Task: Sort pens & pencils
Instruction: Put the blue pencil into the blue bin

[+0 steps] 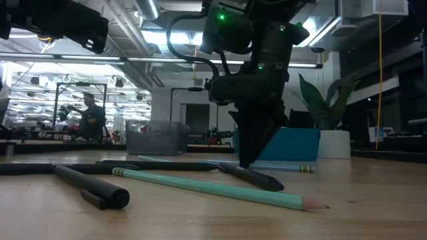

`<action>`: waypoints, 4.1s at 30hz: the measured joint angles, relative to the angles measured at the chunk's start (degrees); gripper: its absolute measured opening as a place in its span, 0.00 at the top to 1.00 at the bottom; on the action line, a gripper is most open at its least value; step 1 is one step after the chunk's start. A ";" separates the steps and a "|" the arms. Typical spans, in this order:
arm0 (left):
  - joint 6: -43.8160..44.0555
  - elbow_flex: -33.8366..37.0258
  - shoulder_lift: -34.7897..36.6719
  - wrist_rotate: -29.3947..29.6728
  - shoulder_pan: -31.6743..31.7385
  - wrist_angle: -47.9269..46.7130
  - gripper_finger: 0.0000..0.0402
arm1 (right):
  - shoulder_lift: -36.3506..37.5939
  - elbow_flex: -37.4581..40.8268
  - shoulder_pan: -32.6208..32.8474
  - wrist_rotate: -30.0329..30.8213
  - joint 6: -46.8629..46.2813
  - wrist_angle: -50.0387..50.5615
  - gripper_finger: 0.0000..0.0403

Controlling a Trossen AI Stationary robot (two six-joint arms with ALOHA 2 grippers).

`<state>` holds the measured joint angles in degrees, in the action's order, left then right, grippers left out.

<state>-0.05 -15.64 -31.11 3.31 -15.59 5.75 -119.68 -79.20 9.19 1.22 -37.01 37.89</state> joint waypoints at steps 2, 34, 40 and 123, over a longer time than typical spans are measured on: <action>0.00 0.00 0.00 0.00 0.00 -0.03 0.84 | 0.00 0.01 0.00 0.04 0.04 -0.03 0.95; -0.02 0.00 0.00 -0.02 0.00 -1.19 0.84 | -0.48 -12.79 0.04 4.86 7.56 10.93 0.96; -0.02 0.00 0.00 0.00 0.00 -1.28 0.84 | -0.33 -18.61 0.02 9.56 8.90 17.46 0.95; -0.04 0.00 0.00 0.00 0.04 -4.06 0.84 | 16.59 -8.48 -2.96 11.09 20.94 17.86 0.99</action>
<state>-0.10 -15.64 -31.11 3.31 -15.55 1.69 -103.09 -87.68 6.23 12.32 -16.08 55.75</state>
